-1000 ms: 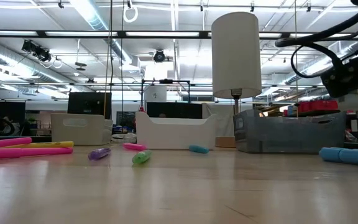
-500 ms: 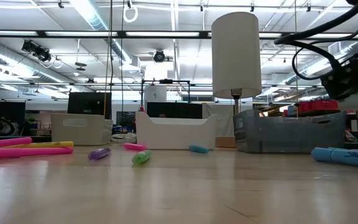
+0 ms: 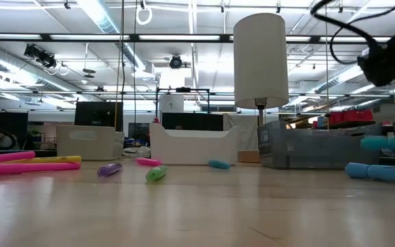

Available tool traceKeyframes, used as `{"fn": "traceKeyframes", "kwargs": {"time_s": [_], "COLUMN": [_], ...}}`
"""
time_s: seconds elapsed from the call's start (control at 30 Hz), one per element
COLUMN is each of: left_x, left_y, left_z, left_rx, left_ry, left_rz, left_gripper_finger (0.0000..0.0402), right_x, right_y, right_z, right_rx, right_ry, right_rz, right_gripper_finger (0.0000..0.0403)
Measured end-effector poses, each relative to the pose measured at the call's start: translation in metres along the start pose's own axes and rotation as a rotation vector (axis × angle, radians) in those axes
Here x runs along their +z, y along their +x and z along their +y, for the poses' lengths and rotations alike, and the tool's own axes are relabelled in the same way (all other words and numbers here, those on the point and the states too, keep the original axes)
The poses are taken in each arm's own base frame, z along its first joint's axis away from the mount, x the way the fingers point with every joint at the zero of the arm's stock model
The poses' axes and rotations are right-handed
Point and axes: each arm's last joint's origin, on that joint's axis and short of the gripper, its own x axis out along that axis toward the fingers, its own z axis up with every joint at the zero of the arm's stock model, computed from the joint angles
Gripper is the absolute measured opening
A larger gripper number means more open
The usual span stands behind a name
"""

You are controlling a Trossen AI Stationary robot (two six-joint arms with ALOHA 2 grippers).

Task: Pick & Place Markers
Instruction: Put the middle blue highlighter pen into the gray bin

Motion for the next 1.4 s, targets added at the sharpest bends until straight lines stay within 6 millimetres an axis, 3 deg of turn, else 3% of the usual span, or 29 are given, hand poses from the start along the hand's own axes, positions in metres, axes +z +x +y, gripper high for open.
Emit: {"fn": "traceKeyframes", "kwargs": {"time_s": [0.37,0.7,1.1,1.4], "left_x": [0.000,0.000,0.000,0.001], "left_y": [0.000,0.000,0.000,0.000], "left_z": [0.001,0.000,0.001,0.000], "left_rx": [0.006,0.008,0.008,0.008], "left_ry": [0.000,0.000,-0.027,-0.058], "left_rz": [-0.002,-0.006,-0.006,-0.007], "left_gripper_finger": [0.0165,0.0165,0.0165,0.0165], "right_x": [0.007,0.016,0.042,0.060], "right_y": [-0.060,-0.093,-0.126,-0.159], "right_z": [-0.025,-0.037,-0.014,-0.002], "right_rx": [0.240,0.386,0.551,0.687], "right_ry": [-0.036,-0.172,-0.390,-0.442], "right_rz": [-0.248,-0.502,-0.910,-1.215], "right_gripper_finger": [0.0044,0.0044,0.0044,0.0044]}}
